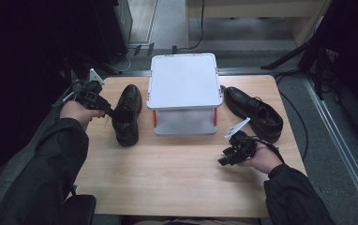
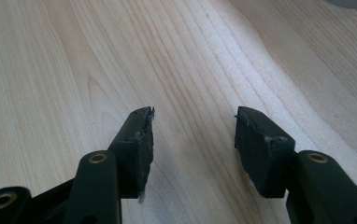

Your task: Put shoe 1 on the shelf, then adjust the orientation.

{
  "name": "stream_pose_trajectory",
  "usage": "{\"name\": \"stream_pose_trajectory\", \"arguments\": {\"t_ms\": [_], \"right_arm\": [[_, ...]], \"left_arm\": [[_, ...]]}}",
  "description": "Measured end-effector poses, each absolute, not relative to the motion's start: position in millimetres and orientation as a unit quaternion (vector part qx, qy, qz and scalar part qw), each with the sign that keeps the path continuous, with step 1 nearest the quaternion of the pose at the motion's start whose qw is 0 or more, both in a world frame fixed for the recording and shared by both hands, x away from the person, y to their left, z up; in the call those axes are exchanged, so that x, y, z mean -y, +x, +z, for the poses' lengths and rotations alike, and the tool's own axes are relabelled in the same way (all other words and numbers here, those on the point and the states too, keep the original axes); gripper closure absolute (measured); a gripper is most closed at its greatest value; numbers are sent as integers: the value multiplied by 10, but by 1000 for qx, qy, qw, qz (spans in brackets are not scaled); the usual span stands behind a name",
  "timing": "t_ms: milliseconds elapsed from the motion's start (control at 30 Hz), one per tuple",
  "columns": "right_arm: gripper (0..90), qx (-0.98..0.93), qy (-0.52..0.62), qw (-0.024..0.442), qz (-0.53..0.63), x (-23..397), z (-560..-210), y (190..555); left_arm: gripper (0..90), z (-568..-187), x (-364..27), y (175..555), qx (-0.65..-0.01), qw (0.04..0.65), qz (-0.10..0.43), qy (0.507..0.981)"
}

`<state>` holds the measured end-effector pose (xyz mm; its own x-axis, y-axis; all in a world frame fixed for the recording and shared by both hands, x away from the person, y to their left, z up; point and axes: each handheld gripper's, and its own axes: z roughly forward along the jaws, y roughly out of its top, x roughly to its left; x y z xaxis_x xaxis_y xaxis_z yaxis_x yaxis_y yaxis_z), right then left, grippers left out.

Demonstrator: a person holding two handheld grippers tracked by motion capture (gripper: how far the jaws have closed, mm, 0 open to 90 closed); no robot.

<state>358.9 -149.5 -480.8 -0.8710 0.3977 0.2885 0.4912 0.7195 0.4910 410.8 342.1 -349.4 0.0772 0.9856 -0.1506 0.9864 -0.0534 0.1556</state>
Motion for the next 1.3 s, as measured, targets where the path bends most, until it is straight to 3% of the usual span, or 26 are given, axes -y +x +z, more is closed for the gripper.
{"name": "stream_pose_trajectory", "arguments": {"t_ms": [700,1300], "right_arm": [[476,926,-234,82,-284,1467,-4801,3594],[476,927,-231,81,-283,1471,-4800,3596]], "left_arm": [[685,-4045,-3399,4313,-726,80,-16,683],[827,-4134,-3408,4400,-754,60,-19,654]]}}
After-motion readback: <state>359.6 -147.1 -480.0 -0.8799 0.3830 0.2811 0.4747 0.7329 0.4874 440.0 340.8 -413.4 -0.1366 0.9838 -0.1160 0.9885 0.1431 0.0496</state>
